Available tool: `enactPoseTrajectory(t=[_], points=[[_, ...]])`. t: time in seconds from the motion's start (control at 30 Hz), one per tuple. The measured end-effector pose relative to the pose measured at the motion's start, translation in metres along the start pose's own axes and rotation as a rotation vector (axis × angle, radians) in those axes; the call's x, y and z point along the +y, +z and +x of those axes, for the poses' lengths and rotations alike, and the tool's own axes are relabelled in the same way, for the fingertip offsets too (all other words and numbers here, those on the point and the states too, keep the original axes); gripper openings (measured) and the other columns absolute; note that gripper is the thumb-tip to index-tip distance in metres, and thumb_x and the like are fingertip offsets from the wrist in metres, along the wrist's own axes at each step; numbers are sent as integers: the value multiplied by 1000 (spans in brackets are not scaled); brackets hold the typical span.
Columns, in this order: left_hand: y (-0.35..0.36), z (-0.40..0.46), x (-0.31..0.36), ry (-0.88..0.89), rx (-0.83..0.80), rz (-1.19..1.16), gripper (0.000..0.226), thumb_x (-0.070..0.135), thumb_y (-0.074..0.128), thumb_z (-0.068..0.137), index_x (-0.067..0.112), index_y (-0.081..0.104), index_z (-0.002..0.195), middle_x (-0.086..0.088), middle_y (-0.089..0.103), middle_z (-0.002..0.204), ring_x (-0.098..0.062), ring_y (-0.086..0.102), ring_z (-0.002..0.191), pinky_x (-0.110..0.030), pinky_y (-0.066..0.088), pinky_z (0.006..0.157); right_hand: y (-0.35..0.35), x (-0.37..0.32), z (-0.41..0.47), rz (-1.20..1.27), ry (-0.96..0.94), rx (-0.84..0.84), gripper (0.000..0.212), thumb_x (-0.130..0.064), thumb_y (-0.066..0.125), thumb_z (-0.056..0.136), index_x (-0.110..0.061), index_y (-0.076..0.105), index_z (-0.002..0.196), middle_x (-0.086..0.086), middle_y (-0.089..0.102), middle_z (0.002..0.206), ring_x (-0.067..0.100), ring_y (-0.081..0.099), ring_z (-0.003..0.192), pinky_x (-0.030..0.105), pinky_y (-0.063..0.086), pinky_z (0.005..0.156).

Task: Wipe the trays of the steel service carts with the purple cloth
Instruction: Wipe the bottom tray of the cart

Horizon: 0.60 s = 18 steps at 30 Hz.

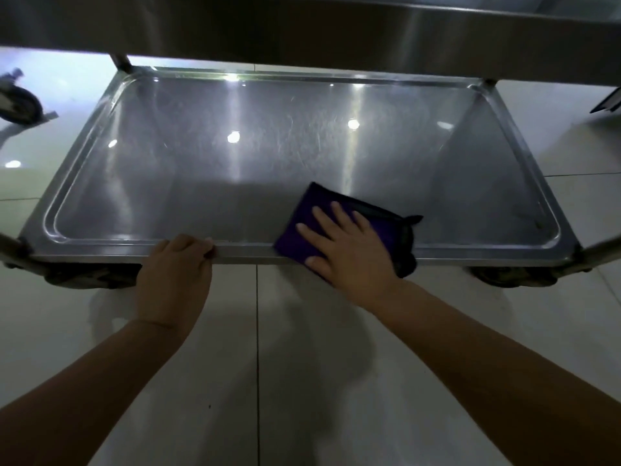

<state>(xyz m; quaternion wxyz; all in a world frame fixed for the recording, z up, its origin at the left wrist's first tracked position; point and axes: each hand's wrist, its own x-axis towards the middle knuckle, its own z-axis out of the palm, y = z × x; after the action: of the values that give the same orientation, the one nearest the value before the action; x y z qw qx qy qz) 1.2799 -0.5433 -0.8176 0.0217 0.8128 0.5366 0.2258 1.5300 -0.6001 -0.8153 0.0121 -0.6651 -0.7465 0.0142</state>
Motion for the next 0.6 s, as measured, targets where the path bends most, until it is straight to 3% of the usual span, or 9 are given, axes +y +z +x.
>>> enactPoseTrajectory(t=[0.1,0.17,0.27,0.37,0.6], points=[[3,-4,-2,-44,-25,-74,21,-2,71,78,0,70,100,-17,64,95,-38,56,89,-41,46,69,-4,-44,38,29,-87,-126,56,-53,21,101,-35,11,153,4,2,162,31,-4,148,51,0,118],[4,-7,-2,-74,-44,-109,24,-1,72,78,-1,69,102,-17,62,99,-35,53,96,-42,45,76,-6,-56,57,61,-106,-187,55,-51,18,102,-36,2,153,1,-8,162,28,-15,147,51,-9,117],[3,-6,-6,-31,-56,-85,26,1,74,77,-2,69,102,-17,62,98,-35,53,94,-43,47,75,-6,-45,68,122,-118,-208,52,-50,18,103,-39,5,152,-4,-7,162,22,-15,147,47,-13,117],[1,-2,-10,16,-64,-51,24,1,74,78,-1,69,101,-17,63,93,-37,57,88,-44,49,68,-8,-12,67,116,-46,-168,51,-48,21,103,-41,9,152,-6,-2,162,19,-9,148,45,-7,119],[-3,4,-16,111,-38,26,16,14,63,85,4,72,95,-12,63,85,-34,60,78,-38,49,56,-15,102,37,39,407,-82,51,-48,24,101,-42,14,151,-5,5,162,20,0,149,44,3,118]])
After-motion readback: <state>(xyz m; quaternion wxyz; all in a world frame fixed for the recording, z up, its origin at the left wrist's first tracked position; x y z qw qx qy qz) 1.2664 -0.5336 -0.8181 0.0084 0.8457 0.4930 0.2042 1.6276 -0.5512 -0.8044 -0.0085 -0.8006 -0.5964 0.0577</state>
